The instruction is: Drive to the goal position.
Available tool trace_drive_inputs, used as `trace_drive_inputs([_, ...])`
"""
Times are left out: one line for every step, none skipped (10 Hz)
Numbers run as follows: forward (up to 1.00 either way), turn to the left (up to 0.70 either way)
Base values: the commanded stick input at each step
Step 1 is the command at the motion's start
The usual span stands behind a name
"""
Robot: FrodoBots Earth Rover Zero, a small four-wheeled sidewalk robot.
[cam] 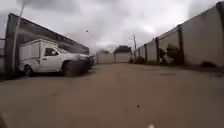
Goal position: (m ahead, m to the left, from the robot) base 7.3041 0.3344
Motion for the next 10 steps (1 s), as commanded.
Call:
trace_drive_inputs([0.50,0.00])
trace_drive_inputs([0.50,0.00])
trace_drive_inputs([0.50,0.00])
trace_drive_inputs([0.50,0.00])
trace_drive_inputs([0.50,0.00])
trace_drive_inputs([0.50,0.00])
trace_drive_inputs([0.50,0.00])
trace_drive_inputs([0.50,0.00])
trace_drive_inputs([0.50,0.00])
trace_drive_inputs([0.50,0.00])
